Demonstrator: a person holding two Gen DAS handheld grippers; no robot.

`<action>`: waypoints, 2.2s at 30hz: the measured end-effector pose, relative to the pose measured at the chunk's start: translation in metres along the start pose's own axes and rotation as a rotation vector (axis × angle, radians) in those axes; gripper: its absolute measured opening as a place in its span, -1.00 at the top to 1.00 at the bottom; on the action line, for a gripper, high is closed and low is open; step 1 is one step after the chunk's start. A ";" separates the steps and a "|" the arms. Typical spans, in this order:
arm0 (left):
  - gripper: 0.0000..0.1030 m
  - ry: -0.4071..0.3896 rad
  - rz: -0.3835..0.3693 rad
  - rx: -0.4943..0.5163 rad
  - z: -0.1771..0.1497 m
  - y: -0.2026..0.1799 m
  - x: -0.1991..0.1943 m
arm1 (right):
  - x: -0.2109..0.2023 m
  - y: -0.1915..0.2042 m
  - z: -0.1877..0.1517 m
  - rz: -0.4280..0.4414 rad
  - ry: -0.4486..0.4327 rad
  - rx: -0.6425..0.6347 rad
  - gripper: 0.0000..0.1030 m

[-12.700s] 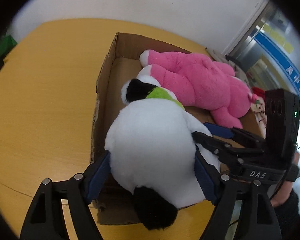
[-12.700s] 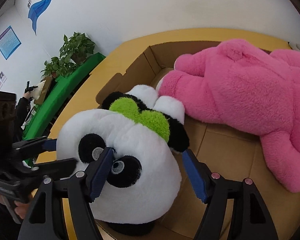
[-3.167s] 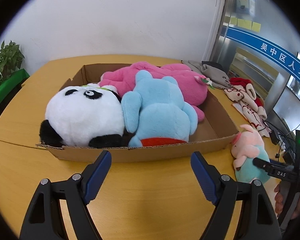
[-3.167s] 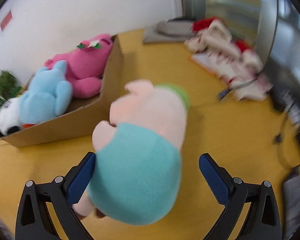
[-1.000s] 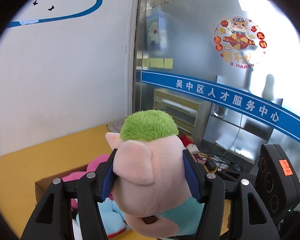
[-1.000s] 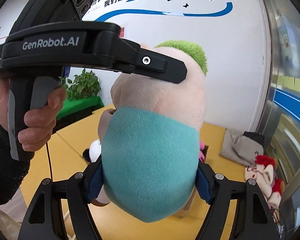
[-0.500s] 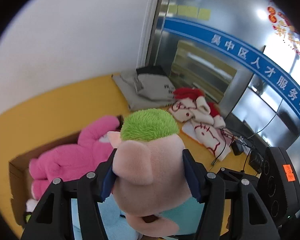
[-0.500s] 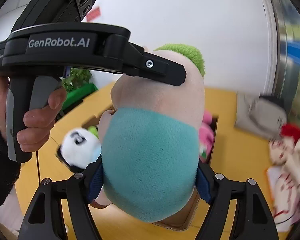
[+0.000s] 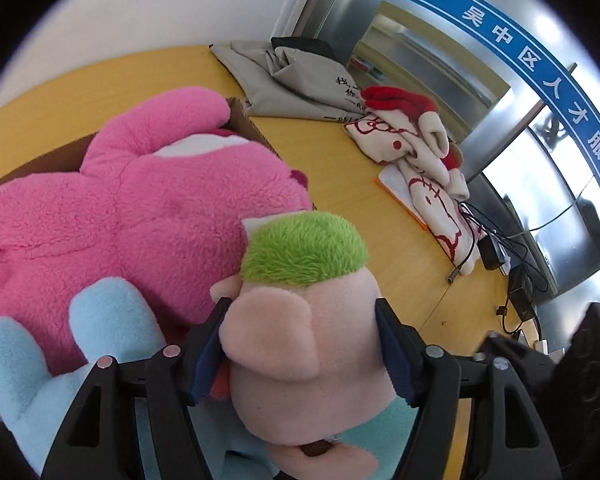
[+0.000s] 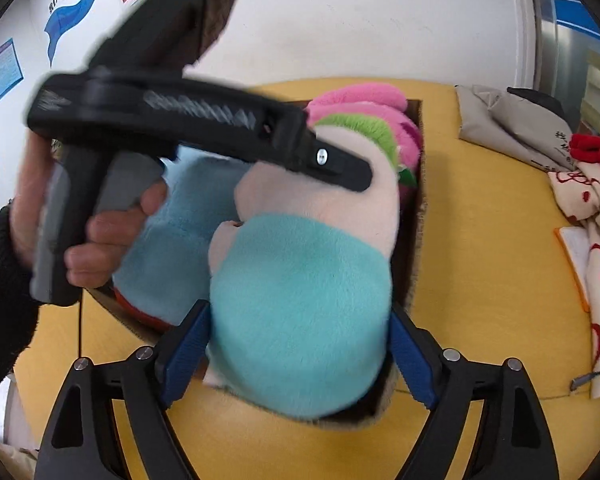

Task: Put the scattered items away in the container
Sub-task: 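Lift the pig plush with both grippers and lower it into the box, then open both grippers and move them to the clear phone case, then close both grippers on the phone case's white frame edges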

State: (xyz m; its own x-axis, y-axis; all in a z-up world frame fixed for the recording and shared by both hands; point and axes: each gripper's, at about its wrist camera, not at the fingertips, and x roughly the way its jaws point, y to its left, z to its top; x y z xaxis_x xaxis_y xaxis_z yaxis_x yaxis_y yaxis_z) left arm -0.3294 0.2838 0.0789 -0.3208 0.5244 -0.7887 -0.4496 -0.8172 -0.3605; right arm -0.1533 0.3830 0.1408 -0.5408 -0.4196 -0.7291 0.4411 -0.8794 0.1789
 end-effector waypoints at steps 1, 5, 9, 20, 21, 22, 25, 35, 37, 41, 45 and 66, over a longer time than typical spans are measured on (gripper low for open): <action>-0.38 0.009 0.010 0.007 0.000 -0.002 0.004 | -0.008 0.005 -0.004 -0.001 -0.012 0.009 -0.72; -0.46 0.017 0.082 0.033 0.000 -0.014 0.014 | -0.019 0.004 -0.005 0.035 -0.060 0.053 -0.16; -0.46 -0.001 0.134 0.037 -0.004 -0.024 0.009 | 0.001 0.023 -0.016 -0.004 0.002 0.048 0.07; -0.51 -0.377 0.296 0.135 -0.066 -0.084 -0.160 | -0.034 0.040 -0.023 -0.128 -0.057 0.057 -0.80; -0.52 -0.402 0.358 0.144 -0.082 -0.089 -0.178 | -0.045 0.045 -0.024 -0.120 -0.084 0.058 -0.85; -0.52 -0.417 0.407 0.146 -0.095 -0.092 -0.190 | -0.055 0.050 -0.025 -0.116 -0.105 0.058 -0.86; -0.52 -0.470 0.502 0.110 -0.143 -0.097 -0.227 | -0.081 0.064 -0.030 -0.146 -0.166 0.063 -0.99; -0.52 -0.512 0.497 -0.067 -0.261 -0.101 -0.278 | -0.128 0.123 -0.062 -0.192 -0.203 -0.014 -0.99; -0.52 -0.487 0.484 -0.073 -0.275 -0.103 -0.278 | -0.136 0.133 -0.068 -0.189 -0.206 -0.020 -0.99; -0.52 -0.418 0.459 -0.074 -0.304 -0.103 -0.269 | -0.139 0.152 -0.092 -0.130 -0.162 -0.057 -0.99; -0.52 -0.293 0.455 -0.157 -0.340 -0.084 -0.241 | -0.108 0.184 -0.144 -0.013 -0.006 -0.129 -0.99; 0.26 -0.021 0.348 -0.398 -0.410 -0.019 -0.162 | -0.014 0.246 -0.218 0.107 0.236 -0.242 -0.62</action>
State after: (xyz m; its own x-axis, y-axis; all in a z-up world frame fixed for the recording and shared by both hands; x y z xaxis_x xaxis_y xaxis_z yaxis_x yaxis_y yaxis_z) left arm 0.0728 0.1168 0.0092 -0.4134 0.2074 -0.8866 0.0361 -0.9692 -0.2435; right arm 0.1187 0.2218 0.0515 -0.3139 -0.4182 -0.8524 0.6587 -0.7425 0.1217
